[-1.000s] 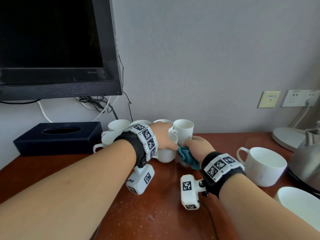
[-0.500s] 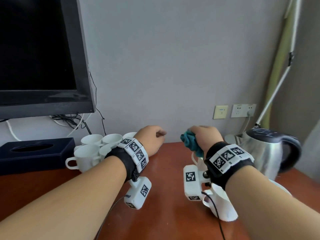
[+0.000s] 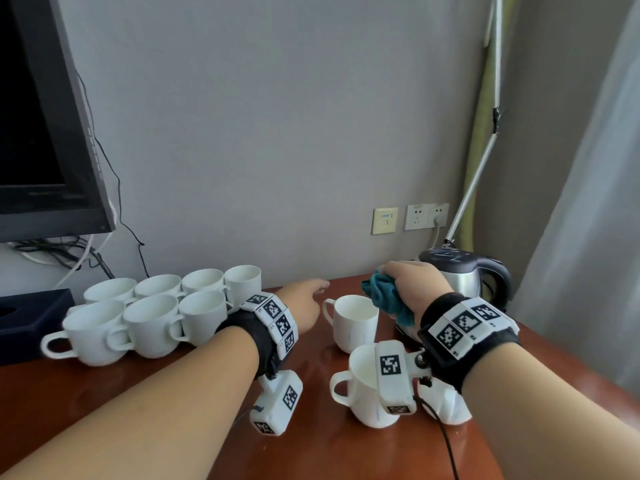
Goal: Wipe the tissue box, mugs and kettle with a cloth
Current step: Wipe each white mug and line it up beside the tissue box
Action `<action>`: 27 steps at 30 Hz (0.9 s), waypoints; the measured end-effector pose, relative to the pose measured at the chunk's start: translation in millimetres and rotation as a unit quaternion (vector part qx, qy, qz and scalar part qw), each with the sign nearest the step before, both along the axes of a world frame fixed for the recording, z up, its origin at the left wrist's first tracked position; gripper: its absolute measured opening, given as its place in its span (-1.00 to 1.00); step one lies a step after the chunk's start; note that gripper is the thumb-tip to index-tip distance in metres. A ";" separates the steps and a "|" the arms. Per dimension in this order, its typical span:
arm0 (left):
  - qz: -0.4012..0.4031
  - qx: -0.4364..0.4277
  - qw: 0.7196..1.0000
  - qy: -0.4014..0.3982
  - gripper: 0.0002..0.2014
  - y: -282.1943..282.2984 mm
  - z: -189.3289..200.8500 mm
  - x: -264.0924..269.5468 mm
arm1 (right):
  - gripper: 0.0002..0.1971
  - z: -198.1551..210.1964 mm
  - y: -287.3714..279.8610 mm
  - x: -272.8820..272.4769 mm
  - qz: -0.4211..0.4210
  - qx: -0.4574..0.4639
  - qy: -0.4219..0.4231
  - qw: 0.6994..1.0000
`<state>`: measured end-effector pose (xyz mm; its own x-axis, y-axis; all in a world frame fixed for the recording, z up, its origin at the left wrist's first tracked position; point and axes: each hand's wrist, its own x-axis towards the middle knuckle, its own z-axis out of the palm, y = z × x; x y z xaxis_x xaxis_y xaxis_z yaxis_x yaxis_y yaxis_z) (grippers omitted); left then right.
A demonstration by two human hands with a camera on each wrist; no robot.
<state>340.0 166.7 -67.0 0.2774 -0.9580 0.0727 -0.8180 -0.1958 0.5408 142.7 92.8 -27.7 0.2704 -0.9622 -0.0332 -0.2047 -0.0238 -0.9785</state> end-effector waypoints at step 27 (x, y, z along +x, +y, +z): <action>0.072 0.009 0.997 -0.040 -0.74 21.6 20.8 -4.2 | -0.75 -0.3 6.6 -0.5 0.031 0.063 -0.095 0.993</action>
<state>335.7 188.3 -46.2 0.4053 -0.9103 0.0839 -0.8212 -0.3223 0.4709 142.2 99.4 -28.1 0.3412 -0.9352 -0.0950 -0.0174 0.0947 -0.9954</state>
